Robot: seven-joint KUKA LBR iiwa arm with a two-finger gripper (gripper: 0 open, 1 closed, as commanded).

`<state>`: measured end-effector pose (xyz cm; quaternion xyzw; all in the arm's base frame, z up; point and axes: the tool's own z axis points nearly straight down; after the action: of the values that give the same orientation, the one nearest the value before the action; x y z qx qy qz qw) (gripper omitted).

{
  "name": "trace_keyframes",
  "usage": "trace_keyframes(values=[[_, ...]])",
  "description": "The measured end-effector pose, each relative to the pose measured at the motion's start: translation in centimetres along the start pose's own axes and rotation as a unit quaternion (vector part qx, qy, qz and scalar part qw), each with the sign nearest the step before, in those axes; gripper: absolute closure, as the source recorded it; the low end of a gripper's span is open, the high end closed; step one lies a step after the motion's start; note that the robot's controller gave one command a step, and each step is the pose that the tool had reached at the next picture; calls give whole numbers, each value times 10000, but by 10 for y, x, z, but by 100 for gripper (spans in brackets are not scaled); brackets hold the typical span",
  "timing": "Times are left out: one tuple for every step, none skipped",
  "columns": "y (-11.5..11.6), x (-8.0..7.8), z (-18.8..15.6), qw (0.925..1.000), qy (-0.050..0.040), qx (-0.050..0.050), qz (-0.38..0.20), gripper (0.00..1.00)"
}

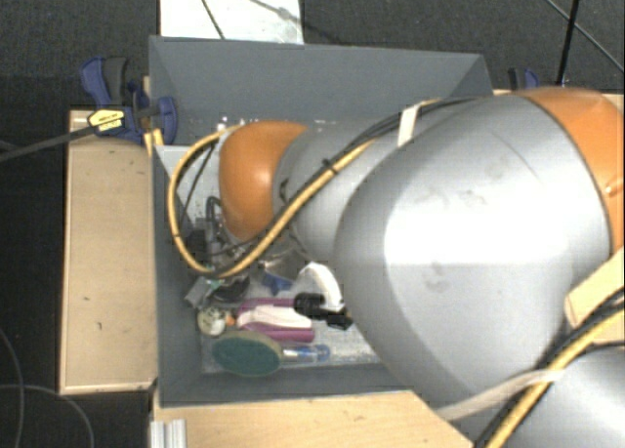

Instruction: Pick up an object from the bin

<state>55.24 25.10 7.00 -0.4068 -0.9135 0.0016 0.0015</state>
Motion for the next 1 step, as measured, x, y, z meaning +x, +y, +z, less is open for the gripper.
trace_keyframes(values=[[0,0,0,10000,-2,1,2,0]])
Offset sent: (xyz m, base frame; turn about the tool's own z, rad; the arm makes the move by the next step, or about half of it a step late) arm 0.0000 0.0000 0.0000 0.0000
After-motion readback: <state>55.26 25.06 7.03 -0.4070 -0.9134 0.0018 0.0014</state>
